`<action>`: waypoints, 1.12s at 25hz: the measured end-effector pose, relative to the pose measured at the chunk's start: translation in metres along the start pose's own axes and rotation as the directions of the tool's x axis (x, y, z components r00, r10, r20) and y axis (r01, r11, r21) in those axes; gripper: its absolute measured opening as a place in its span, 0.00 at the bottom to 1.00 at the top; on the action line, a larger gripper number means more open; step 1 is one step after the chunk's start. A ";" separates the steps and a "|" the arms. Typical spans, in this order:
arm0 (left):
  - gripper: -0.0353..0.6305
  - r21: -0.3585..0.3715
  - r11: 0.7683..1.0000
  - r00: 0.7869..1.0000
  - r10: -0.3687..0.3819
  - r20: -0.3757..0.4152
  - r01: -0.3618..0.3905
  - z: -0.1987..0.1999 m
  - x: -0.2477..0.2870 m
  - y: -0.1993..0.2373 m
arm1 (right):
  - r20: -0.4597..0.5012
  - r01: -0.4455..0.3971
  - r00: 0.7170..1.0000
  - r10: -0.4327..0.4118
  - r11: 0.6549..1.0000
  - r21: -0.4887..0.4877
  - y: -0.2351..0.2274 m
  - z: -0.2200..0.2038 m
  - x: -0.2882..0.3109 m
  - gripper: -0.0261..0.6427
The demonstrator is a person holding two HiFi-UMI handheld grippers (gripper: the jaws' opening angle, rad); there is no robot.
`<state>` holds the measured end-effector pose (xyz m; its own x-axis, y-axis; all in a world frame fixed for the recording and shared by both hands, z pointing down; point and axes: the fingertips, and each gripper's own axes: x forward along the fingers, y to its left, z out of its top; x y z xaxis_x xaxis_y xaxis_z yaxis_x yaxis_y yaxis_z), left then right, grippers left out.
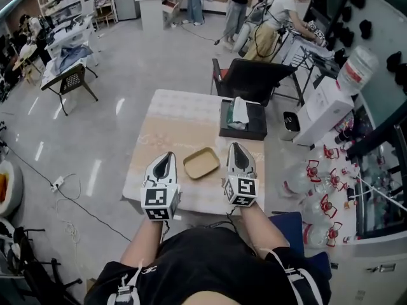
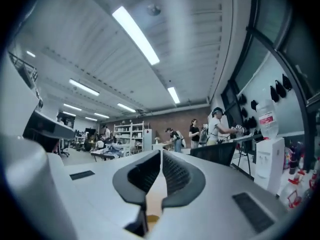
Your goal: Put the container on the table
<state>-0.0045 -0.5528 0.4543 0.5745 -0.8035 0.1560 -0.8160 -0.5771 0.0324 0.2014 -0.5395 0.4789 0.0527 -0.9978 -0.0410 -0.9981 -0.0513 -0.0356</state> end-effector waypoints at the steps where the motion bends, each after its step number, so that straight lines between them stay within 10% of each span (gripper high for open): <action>1: 0.07 0.005 1.000 1.000 -0.011 0.004 0.011 0.002 0.001 -0.005 | 0.027 0.005 1.000 -0.005 1.000 0.007 -0.001 0.013 -0.004 0.07; 28: 0.07 0.037 0.993 0.994 -0.111 0.007 0.111 0.002 0.004 -0.056 | -0.001 -0.012 1.000 0.012 0.999 0.041 -0.003 0.030 -0.052 0.06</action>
<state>0.0436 -0.5240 0.4515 0.6619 -0.7355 0.1450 -0.7446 -0.6674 0.0133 0.2022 -0.4861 0.4509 0.0405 -0.9984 -0.0405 -0.9964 -0.0373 -0.0762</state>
